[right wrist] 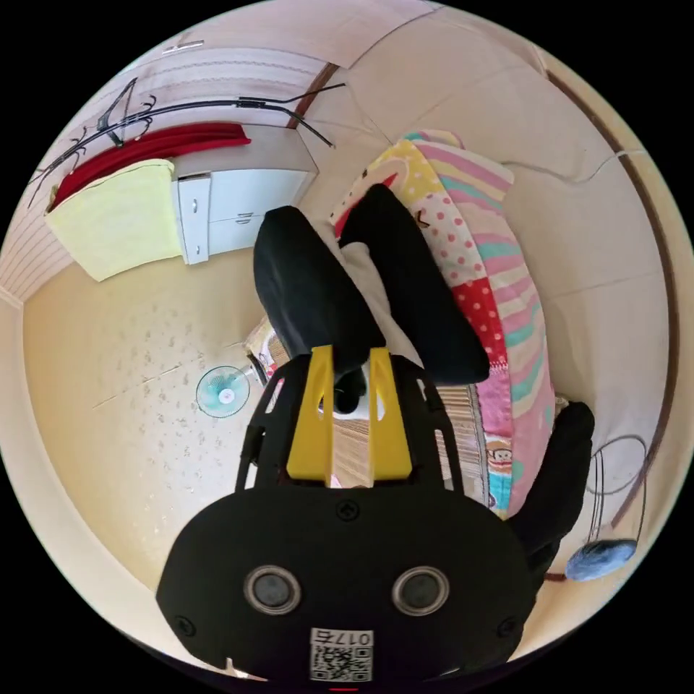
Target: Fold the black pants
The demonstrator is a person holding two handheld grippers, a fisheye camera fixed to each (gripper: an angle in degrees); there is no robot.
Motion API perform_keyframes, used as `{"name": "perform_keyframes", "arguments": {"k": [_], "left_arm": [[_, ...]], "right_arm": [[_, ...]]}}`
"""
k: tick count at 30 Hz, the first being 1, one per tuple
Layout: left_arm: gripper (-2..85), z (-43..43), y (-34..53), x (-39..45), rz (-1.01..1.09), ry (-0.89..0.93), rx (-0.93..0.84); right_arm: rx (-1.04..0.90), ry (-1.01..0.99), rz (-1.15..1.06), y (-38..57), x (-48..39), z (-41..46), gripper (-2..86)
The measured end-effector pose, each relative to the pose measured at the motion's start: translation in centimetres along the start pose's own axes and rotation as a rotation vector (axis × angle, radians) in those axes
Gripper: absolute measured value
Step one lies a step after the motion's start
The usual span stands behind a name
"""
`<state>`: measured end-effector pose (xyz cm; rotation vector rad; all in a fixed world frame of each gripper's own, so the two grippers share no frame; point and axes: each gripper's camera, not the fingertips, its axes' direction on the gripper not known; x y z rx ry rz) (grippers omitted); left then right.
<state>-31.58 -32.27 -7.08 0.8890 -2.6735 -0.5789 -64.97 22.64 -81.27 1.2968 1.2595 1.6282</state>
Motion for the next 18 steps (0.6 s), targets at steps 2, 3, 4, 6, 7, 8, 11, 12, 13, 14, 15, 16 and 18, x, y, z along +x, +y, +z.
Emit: {"name": "perform_keyframes", "arguments": {"k": [2,3,4,6,7,8,11,12,13,14,15,16,18], "left_arm": [[-0.4,-1.1,0.2,-0.6,-0.041,0.046,0.024],[-0.5,-2.2,0.3,-0.4,-0.047,0.085,0.054],[-0.5,-3.5,0.2,0.2,-0.039,0.111,0.093],[-0.5,-5.6,-0.1,1.9,-0.006,0.118,0.147],[-0.5,-6.9,-0.4,3.4,0.023,0.106,0.174],[-0.5,-7.5,-0.5,4.2,0.038,0.101,0.185],[-0.5,-10.3,-0.6,8.7,0.124,0.099,0.249],[-0.5,-11.3,-0.4,10.4,0.166,0.106,0.283],[-0.5,-12.1,-0.2,12.1,0.212,0.108,0.309],[-0.5,-12.4,0.0,12.9,0.236,0.103,0.320],[-0.5,-12.7,0.2,14.3,0.279,0.082,0.335],[-0.5,-12.9,0.5,15.4,0.314,0.046,0.343],[-0.5,-12.6,0.8,16.3,0.340,-0.016,0.344]], "right_arm": [[0.070,-0.217,-0.174,2.6,-4.2,-0.5,4.3],[0.065,-0.260,-0.220,3.1,-5.5,-0.3,4.2],[0.017,-0.323,-0.320,4.2,-8.5,0.6,3.8],[-0.157,-0.380,-0.525,6.6,-13.7,3.4,3.4],[-0.337,-0.405,-0.695,9.3,-17.4,6.0,3.2],[-0.556,-0.397,-0.832,12.7,-20.5,8.9,3.0],[-0.757,-0.117,-1.017,20.3,-23.3,13.8,2.6],[-0.755,-0.067,-1.035,21.2,-23.1,14.5,2.5],[-0.720,0.057,-1.026,22.4,-22.0,15.7,2.4],[-0.644,0.194,-0.929,22.5,-20.1,16.5,2.3],[-0.594,0.254,-0.865,22.3,-18.9,16.7,2.3],[-0.494,0.321,-0.757,22.3,-16.7,16.2,2.2],[-0.355,0.361,-0.663,22.8,-13.5,14.8,2.0]]}}
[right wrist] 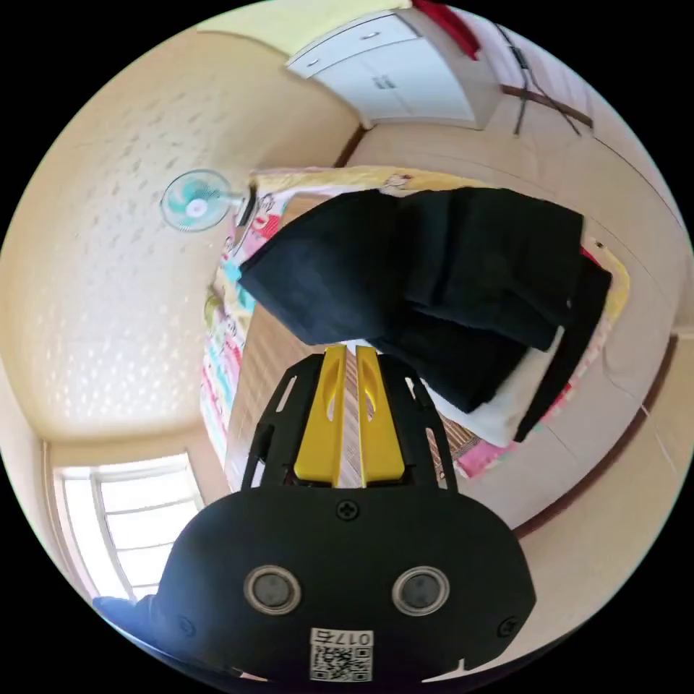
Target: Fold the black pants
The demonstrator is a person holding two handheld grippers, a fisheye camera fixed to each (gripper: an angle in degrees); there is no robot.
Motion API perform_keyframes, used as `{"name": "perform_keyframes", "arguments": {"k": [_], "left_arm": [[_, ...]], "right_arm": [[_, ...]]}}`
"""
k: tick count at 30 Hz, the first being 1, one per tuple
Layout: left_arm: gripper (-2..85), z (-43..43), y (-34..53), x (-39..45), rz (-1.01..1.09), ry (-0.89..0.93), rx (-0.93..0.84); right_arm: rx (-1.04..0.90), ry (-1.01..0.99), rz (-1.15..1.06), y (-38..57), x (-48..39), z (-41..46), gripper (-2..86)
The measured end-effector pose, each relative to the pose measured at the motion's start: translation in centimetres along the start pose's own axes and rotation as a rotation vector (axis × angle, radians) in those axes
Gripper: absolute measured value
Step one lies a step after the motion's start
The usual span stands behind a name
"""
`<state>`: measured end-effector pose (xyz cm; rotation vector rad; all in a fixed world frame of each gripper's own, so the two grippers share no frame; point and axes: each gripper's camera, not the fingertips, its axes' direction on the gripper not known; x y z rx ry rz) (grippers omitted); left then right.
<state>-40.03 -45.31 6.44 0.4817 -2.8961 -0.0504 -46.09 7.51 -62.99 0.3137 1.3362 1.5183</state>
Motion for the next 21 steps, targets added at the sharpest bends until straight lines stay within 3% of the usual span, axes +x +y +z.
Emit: {"name": "perform_keyframes", "arguments": {"k": [2,7,10,12,15,18,21], "left_arm": [[-0.5,0.7,0.3,0.1,0.005,-0.040,-0.023],[-0.5,4.9,2.1,-3.3,-0.128,-0.040,-0.175],[-0.5,6.2,3.1,-5.0,-0.222,0.005,-0.204],[-0.5,6.5,3.3,-5.5,-0.255,0.063,-0.188],[-0.5,6.6,3.1,-5.3,-0.261,0.126,-0.155],[-0.5,6.6,2.4,-4.5,-0.237,0.135,-0.134],[-0.5,6.6,1.9,-3.4,-0.198,0.148,-0.099]], "right_arm": [[0.087,0.072,0.195,3.6,2.6,0.1,1.7],[0.235,-0.007,0.243,9.3,3.1,0.4,1.9],[0.325,0.097,0.264,11.9,1.7,0.4,6.4],[0.313,0.088,0.254,12.4,1.5,1.5,10.4],[0.175,-0.077,0.213,11.4,1.9,5.3,13.5],[0.105,0.014,0.267,11.2,1.5,7.2,10.9],[0.174,-0.086,0.245,12.7,0.8,5.9,6.4]]}}
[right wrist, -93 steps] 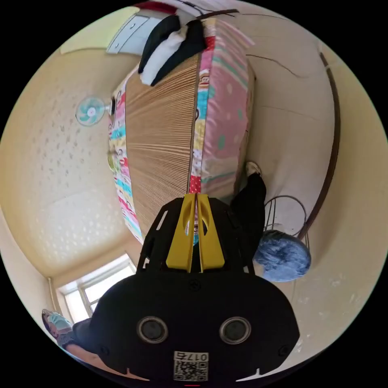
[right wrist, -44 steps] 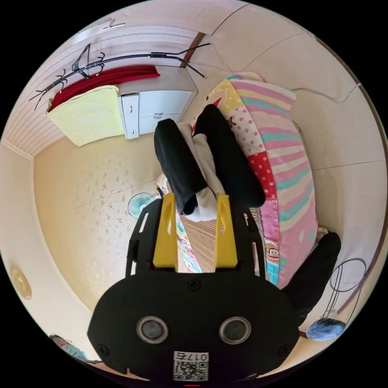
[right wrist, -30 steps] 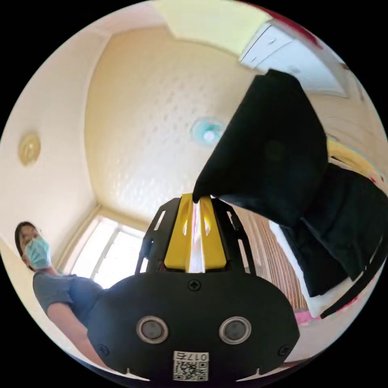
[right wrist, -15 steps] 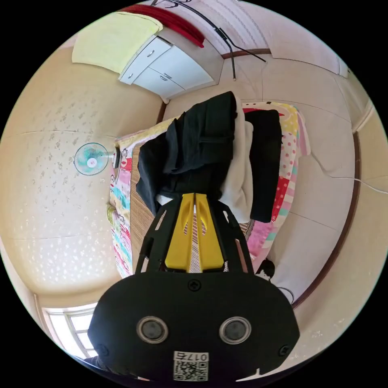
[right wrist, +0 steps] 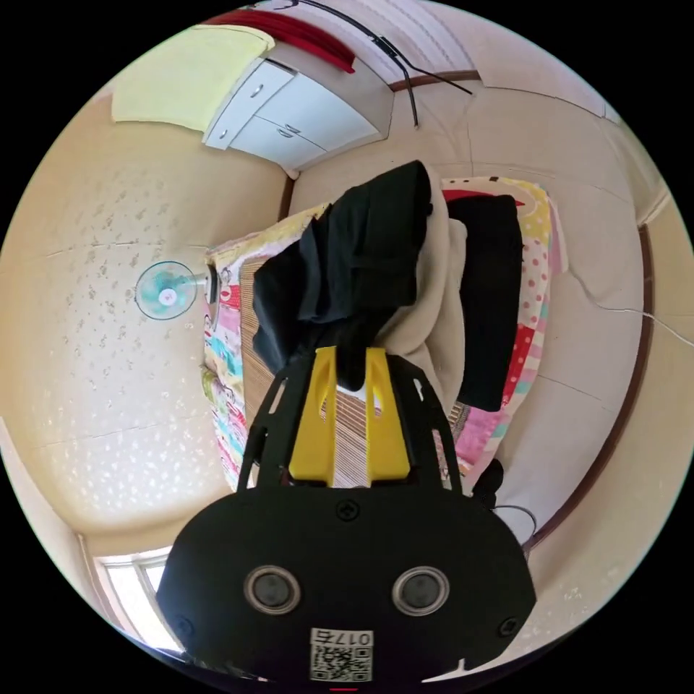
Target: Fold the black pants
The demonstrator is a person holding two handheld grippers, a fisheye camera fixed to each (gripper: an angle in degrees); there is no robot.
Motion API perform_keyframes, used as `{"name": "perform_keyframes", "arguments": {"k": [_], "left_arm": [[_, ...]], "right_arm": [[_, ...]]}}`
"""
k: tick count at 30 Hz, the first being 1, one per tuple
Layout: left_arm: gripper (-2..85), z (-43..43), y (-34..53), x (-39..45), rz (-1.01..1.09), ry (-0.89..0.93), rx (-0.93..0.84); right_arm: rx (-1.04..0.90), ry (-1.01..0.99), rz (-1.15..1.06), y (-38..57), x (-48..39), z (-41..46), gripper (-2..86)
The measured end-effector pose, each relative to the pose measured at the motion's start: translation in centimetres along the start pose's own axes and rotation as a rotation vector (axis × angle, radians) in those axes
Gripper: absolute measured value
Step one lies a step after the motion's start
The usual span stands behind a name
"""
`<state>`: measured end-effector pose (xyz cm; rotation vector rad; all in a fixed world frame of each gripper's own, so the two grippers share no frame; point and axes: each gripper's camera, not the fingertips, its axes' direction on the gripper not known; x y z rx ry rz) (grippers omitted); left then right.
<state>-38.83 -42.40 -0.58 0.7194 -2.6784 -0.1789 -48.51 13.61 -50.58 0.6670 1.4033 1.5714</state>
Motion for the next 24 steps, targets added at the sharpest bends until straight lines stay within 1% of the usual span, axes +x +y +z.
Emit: {"name": "perform_keyframes", "arguments": {"k": [2,3,5,7,9,11,12,14,15,17,18,19,20,21,23,24], "left_arm": [[-0.5,0.4,-0.2,0.6,0.031,-0.001,0.010],[-0.4,0.9,-0.2,0.9,0.046,-0.011,0.010],[-0.4,1.9,-0.3,1.3,0.063,-0.029,-0.001],[-0.4,3.4,-0.2,1.4,0.077,-0.042,-0.017],[-0.5,4.7,0.0,1.1,0.074,-0.027,-0.030],[-0.5,5.8,0.4,0.6,0.064,0.015,-0.034],[-0.5,6.3,0.7,0.1,0.055,0.044,-0.027],[-0.5,6.7,1.2,-0.9,0.041,0.089,0.000],[-0.5,6.9,1.6,-1.7,0.032,0.127,0.026],[-0.4,6.7,2.1,-2.9,0.021,0.206,0.079],[-0.3,6.2,2.6,-3.6,0.020,0.271,0.132],[0.0,5.5,3.1,-3.9,0.040,0.347,0.196],[0.5,5.1,3.4,-3.9,0.059,0.382,0.227],[1.5,4.1,4.0,-3.6,0.117,0.446,0.288],[4.5,2.4,5.0,-2.4,0.226,0.509,0.360],[5.7,1.2,5.8,-1.2,0.303,0.535,0.400]], "right_arm": [[0.047,-0.122,-0.029,1.6,-0.2,-1.3,4.5],[0.060,-0.151,-0.040,2.0,-0.2,-1.7,4.2],[0.085,-0.310,-0.110,3.5,-0.7,-2.6,3.4],[0.091,-0.422,-0.165,4.8,-1.5,-2.9,3.0],[0.074,-0.466,-0.263,6.4,-3.1,-2.8,2.8],[0.035,-0.499,-0.405,8.9,-5.2,-2.4,2.6],[0.023,-0.518,-0.442,9.6,-5.6,-2.3,2.5],[-0.009,-0.640,-0.585,12.5,-7.2,-2.5,2.5],[-0.011,-0.689,-0.616,13.2,-7.5,-2.7,2.4],[-0.043,-0.876,-0.760,16.2,-9.1,-4.0,2.4],[-0.058,-0.905,-0.819,17.2,-9.8,-4.4,2.4],[-0.083,-0.955,-0.940,19.5,-11.4,-5.4,2.3],[-0.112,-1.026,-1.058,21.9,-12.9,-6.6,2.3],[-0.128,-1.073,-1.112,23.0,-13.5,-7.1,2.3],[-0.173,-1.293,-1.279,27.4,-15.5,-9.3,2.3],[-0.176,-1.349,-1.287,28.2,-15.8,-9.7,2.3]]}}
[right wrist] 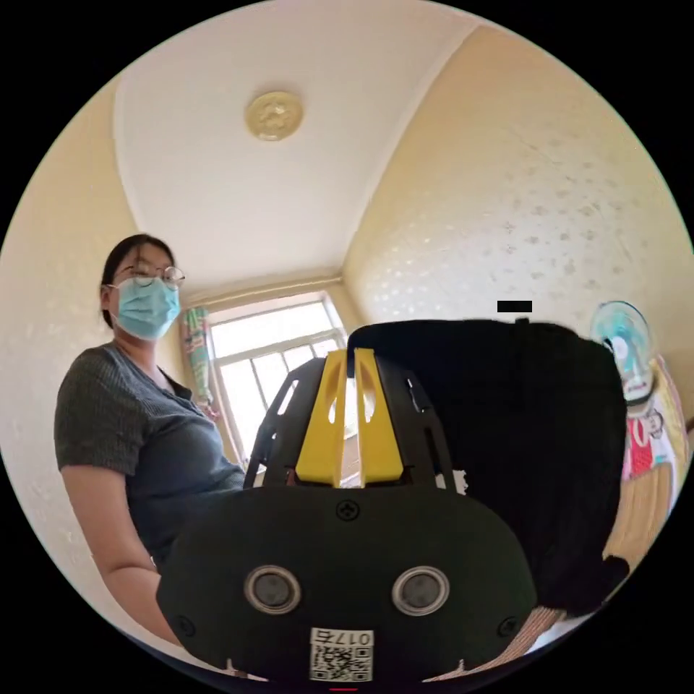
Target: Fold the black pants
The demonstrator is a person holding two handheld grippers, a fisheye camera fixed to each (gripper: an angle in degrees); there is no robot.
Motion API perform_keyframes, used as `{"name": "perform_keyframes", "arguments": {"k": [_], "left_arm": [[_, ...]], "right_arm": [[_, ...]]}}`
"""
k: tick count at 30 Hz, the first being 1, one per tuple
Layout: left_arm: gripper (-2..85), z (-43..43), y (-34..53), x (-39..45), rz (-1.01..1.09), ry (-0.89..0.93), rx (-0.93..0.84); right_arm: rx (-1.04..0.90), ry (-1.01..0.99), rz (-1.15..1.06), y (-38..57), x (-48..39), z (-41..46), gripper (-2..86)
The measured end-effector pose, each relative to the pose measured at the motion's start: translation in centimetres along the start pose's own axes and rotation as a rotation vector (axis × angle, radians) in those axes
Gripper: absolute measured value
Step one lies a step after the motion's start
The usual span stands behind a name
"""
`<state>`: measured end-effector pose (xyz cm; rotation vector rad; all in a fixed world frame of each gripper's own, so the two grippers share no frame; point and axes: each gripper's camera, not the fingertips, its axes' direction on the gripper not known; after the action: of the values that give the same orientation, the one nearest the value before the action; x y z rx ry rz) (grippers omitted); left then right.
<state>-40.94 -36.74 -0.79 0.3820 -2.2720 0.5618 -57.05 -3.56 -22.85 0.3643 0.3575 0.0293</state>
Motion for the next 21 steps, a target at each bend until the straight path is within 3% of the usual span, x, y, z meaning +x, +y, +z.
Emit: {"name": "perform_keyframes", "arguments": {"k": [6,11,17,21], "left_arm": [[8.1,-2.5,2.2,12.9,0.461,0.184,0.053],[9.0,-4.2,7.8,23.8,0.830,0.285,-0.009],[13.8,-7.2,15.5,33.2,1.186,0.383,0.001],[16.3,-7.2,17.9,37.4,1.322,0.445,0.007]], "right_arm": [[0.140,-0.486,-0.177,0.5,-5.3,4.2,2.2],[0.253,-0.931,-0.415,1.4,-11.5,5.0,2.2],[0.287,-1.229,-0.543,3.0,-16.4,6.1,2.0],[0.363,-1.394,-0.456,6.4,-17.1,9.3,1.9]]}}
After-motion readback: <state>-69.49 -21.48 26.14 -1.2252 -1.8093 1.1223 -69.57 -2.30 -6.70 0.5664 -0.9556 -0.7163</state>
